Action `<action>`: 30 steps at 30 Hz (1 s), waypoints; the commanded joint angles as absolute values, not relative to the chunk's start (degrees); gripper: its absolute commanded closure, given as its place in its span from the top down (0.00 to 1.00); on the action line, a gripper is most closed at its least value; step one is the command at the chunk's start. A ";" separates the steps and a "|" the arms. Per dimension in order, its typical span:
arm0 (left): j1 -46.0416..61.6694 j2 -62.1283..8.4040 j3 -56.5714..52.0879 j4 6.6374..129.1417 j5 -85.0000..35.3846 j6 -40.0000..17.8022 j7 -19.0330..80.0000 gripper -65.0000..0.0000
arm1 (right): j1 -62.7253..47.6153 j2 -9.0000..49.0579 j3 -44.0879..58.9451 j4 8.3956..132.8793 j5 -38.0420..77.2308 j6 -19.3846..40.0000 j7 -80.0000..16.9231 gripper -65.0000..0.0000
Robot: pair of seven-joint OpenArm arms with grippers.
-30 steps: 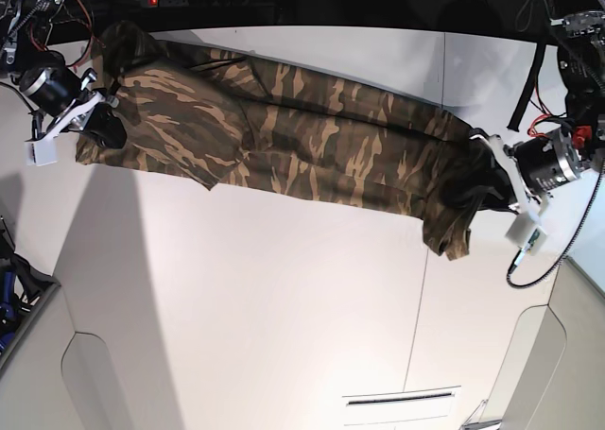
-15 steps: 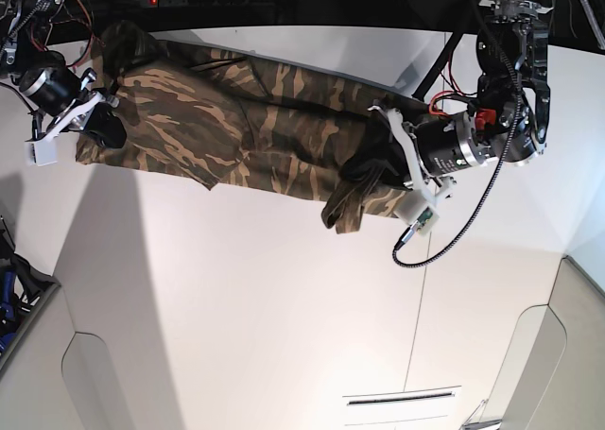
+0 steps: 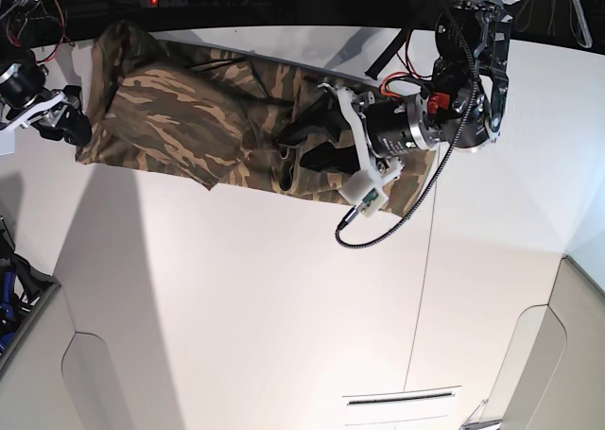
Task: Fold the T-shirt properly
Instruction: 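Carry the strip end with the left gripper toward the right gripper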
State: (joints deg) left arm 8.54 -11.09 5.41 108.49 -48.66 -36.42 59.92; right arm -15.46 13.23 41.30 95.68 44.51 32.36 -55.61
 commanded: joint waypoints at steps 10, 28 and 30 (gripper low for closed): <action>7.81 -11.14 5.32 109.43 -49.87 -36.60 58.04 0.54 | -19.09 13.80 41.50 96.20 47.37 32.36 -54.98 0.58; 7.97 -11.14 5.32 109.43 -49.87 -36.60 58.08 0.54 | -18.90 13.13 37.93 85.62 51.29 33.32 -53.01 0.58; 7.97 -11.14 5.32 109.43 -49.87 -36.62 58.08 0.54 | -18.90 13.13 37.54 85.62 51.70 33.47 -53.08 0.58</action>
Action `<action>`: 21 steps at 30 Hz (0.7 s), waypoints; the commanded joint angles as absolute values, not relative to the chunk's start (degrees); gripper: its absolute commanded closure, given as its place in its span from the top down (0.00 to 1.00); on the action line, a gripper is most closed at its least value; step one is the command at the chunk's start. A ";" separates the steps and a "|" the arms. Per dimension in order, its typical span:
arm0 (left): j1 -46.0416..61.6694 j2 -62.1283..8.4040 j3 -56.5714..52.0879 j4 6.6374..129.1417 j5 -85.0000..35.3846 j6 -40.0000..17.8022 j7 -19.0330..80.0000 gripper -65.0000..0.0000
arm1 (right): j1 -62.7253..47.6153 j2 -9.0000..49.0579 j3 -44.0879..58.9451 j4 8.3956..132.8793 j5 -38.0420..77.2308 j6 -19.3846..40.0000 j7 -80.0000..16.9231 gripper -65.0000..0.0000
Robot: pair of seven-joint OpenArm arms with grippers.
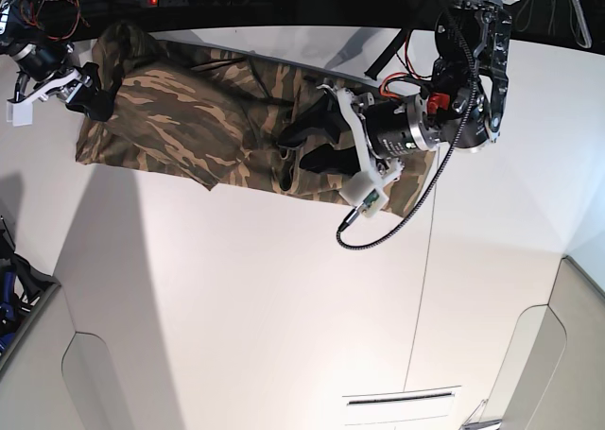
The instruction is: Fold the T-shirt properly
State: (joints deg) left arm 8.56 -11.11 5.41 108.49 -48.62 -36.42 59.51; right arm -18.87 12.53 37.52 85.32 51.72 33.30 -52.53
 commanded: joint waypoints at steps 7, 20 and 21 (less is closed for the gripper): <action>7.97 -11.18 5.32 109.43 -49.84 -36.62 58.08 0.54 | -18.87 13.21 35.55 85.67 53.30 33.87 -54.68 0.58; 7.97 -11.29 5.32 109.43 -46.72 -36.62 58.06 0.54 | -18.59 13.45 39.42 87.31 60.66 35.64 -61.69 0.58; 7.97 -11.29 5.32 109.43 -46.72 -36.62 58.06 0.54 | -18.59 13.41 39.40 87.33 60.64 35.64 -61.67 0.58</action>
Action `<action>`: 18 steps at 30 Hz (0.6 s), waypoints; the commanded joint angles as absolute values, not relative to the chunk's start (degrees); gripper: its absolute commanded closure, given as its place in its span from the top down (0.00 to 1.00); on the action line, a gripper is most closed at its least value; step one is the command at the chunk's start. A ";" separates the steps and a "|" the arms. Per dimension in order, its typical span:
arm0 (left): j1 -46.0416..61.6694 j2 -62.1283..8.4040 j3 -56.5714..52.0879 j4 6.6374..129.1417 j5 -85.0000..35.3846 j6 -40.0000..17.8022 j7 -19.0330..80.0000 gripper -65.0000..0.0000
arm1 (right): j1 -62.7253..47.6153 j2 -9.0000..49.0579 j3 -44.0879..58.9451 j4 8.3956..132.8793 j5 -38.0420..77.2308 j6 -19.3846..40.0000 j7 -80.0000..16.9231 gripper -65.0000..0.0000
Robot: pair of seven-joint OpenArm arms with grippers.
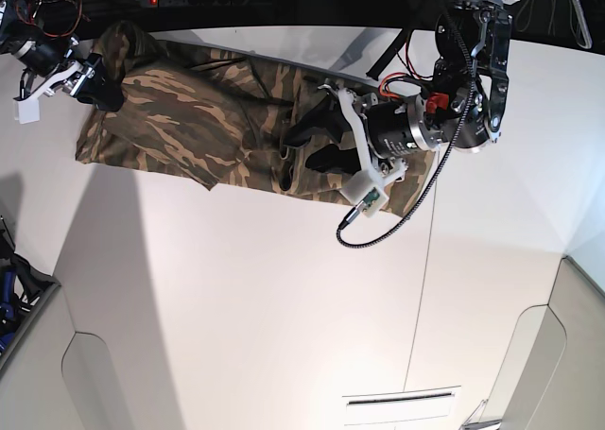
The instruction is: Fold the T-shirt properly
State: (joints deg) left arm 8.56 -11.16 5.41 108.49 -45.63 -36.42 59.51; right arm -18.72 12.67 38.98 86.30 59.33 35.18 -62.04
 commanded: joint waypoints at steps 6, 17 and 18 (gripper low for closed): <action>7.94 -11.27 5.32 109.43 -46.87 -36.62 57.60 0.54 | -18.39 13.13 39.35 87.31 59.92 35.59 -60.93 0.58; 7.97 -11.29 5.34 109.43 -46.89 -36.62 57.60 0.54 | -15.42 9.21 39.18 87.24 57.43 35.33 -59.83 0.57; 7.94 -11.29 5.32 109.43 -46.89 -36.60 57.60 0.54 | -15.42 9.19 39.05 87.24 57.43 35.33 -59.70 0.57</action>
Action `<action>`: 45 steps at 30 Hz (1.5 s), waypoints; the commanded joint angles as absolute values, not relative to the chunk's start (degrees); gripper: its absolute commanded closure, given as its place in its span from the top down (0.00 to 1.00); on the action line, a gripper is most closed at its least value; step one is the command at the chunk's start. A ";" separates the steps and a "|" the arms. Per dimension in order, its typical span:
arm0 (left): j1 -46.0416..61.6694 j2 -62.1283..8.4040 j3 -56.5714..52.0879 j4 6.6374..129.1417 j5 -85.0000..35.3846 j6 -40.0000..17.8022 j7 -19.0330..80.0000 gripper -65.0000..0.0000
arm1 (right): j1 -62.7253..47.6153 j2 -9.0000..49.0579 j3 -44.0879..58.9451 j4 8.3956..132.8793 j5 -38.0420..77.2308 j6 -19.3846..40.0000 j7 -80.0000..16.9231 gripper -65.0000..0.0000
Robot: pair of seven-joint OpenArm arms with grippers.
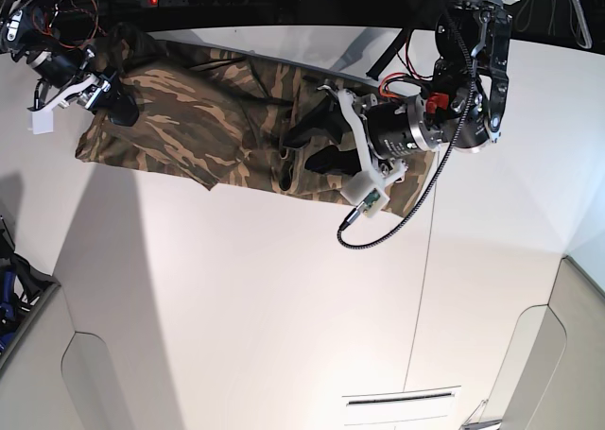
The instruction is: Fold the T-shirt properly
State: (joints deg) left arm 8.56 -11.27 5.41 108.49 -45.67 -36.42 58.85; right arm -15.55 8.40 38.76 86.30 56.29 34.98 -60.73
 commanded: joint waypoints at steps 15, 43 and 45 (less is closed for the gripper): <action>7.97 -11.31 -3.51 109.45 -47.94 -36.67 57.74 0.54 | -14.15 14.26 38.79 87.26 53.47 35.18 -58.28 0.00; 18.24 -11.27 -4.43 104.55 -44.42 -36.62 54.59 0.54 | 0.73 25.80 38.87 93.82 56.58 34.70 -64.55 0.00; 18.24 -11.25 -3.84 102.41 -44.27 -36.62 53.47 0.54 | 0.73 23.51 38.85 97.56 56.55 34.70 -64.95 0.00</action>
State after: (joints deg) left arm 18.55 -11.09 -3.84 101.47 -43.00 -36.40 54.70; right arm -0.14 22.48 38.52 96.55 54.78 34.52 -66.26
